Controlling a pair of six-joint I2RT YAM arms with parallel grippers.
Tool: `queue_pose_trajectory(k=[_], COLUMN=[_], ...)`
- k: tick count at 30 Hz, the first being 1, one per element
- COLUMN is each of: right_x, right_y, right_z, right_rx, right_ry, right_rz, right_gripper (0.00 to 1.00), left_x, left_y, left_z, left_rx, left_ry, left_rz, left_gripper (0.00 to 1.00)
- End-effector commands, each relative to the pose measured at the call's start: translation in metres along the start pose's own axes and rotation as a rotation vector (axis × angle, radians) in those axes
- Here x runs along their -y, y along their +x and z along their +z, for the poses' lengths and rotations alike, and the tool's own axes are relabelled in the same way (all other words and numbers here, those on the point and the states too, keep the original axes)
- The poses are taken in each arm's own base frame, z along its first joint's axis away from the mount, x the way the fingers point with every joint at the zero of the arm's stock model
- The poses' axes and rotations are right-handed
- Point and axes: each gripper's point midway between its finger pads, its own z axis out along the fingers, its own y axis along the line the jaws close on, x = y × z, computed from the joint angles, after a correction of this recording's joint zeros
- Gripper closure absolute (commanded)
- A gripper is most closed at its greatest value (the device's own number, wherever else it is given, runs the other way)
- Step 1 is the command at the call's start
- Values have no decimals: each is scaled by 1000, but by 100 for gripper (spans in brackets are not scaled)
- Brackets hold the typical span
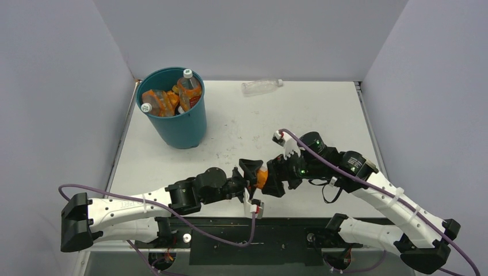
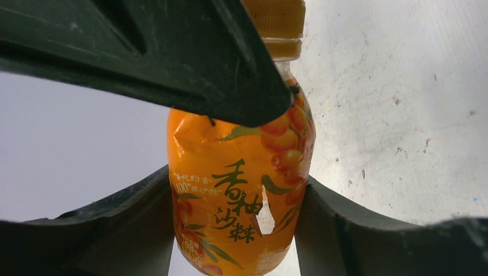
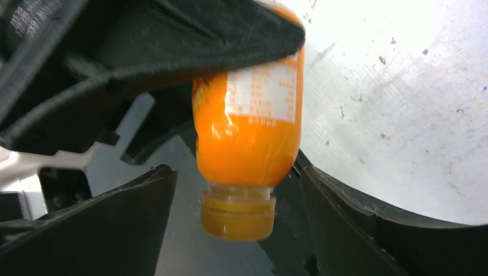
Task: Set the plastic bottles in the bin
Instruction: Place the plastic bottle in the trash bin.
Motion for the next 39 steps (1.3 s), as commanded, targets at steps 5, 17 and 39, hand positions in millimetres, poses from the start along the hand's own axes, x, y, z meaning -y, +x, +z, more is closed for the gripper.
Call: queue_pose_trajectory(k=[5,17,39], right_x=[-24,1,-69], right_y=[-61,-92,-104], right_z=[-44,-149,-87], right_rx=[341,1077,1076], right_ry=[-27,45,-503], right_rz=[-30,4,-124], right_gripper=[10,10,10], left_x=[-20,-53,-83], left_y=[-29,-55,-87], left_z=[-3,-35,-55], left_rx=[123,287,479], left_ry=[-87,-254,-255], left_rz=[-147,-857,-1378], left_gripper=[90,100,100])
